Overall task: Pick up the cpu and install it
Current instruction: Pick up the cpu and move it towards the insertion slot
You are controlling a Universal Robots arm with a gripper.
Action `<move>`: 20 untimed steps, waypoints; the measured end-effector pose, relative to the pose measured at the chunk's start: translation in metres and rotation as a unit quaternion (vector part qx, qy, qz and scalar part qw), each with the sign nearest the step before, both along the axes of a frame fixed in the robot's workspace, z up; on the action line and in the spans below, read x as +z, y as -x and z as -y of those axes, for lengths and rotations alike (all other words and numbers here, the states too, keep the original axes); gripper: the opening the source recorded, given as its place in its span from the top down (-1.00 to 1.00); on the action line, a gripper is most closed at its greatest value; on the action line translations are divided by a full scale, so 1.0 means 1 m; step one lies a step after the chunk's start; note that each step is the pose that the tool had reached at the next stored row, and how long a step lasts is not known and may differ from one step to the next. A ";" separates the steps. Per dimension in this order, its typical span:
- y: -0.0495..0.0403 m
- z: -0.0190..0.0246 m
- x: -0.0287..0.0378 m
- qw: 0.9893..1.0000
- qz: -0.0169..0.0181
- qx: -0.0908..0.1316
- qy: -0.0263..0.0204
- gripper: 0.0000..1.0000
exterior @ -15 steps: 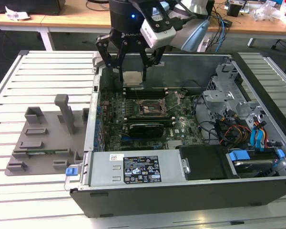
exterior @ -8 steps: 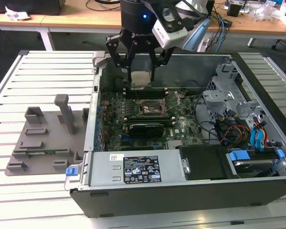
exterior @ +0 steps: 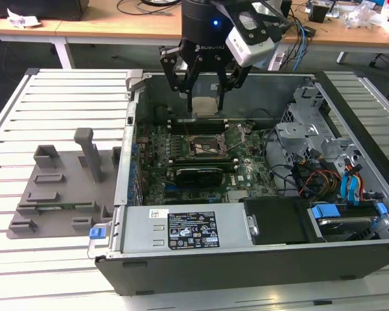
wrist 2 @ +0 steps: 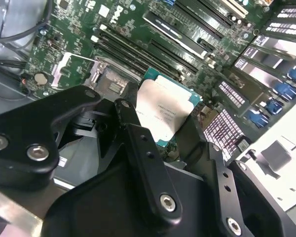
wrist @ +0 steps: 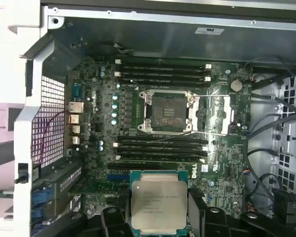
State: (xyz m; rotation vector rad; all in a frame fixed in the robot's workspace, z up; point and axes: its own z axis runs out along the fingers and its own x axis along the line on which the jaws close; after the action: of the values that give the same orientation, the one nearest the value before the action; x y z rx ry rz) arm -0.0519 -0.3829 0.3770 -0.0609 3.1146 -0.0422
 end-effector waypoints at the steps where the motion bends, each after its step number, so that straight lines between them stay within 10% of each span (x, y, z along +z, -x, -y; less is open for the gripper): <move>1: -0.0031 0.0000 0.0000 1.000 0.000 0.000 0.000 -0.11; 15: -0.0409 -0.0005 -0.0001 1.000 0.000 0.000 0.000 -0.11; 20: -0.0422 -0.0007 -0.0002 1.000 0.000 -0.001 0.000 -0.11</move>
State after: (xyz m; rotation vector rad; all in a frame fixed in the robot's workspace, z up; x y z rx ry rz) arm -0.0097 -0.3822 0.3767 -0.0590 3.1146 -0.0423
